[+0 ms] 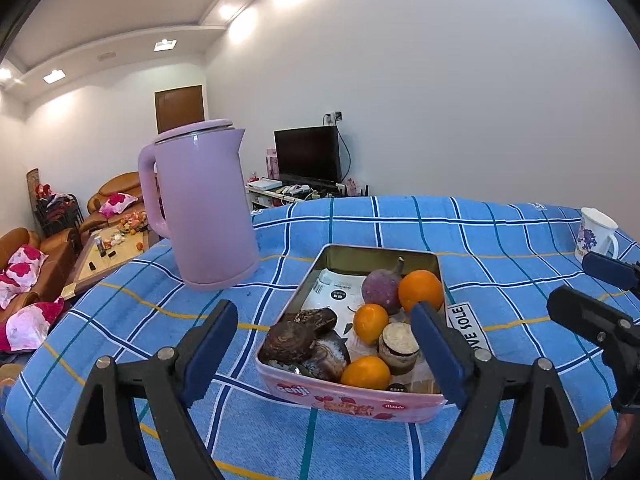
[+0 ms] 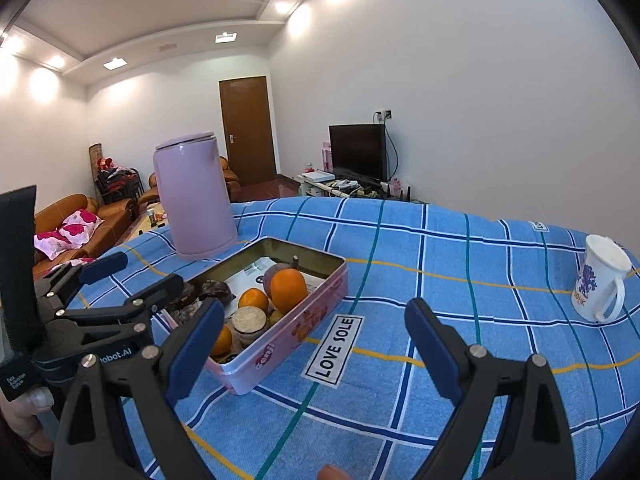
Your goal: Organize fruits
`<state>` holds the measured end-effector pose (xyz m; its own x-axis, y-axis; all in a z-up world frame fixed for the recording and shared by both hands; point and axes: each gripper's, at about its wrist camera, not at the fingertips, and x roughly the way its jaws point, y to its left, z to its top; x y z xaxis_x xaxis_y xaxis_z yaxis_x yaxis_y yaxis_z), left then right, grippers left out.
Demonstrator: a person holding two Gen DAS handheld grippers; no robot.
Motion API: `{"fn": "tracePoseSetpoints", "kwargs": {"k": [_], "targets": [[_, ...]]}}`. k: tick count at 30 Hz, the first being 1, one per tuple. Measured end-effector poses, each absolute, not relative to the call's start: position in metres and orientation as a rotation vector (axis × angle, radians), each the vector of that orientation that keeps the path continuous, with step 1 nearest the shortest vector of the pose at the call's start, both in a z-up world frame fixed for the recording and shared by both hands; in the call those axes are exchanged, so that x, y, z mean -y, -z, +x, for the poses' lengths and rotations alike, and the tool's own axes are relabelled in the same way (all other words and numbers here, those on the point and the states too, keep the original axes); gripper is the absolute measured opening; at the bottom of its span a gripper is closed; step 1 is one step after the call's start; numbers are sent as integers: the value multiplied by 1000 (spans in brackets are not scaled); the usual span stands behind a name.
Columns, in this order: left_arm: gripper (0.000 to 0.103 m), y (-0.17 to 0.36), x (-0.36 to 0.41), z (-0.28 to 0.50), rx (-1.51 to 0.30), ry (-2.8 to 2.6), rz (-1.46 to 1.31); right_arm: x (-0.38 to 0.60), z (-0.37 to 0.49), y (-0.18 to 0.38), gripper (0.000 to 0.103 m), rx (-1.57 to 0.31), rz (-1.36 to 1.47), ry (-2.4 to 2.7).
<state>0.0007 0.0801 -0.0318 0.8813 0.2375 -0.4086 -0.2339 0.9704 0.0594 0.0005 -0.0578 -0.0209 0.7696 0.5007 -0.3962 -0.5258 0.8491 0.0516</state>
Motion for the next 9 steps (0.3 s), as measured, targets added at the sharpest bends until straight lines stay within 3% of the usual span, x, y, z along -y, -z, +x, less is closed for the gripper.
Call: {"fn": "tracePoseSetpoints", "kwargs": {"k": [9], "targets": [[89,31,-78,0,-423,-252,16,60,-1,21,94,-408,-59,-558]]}}
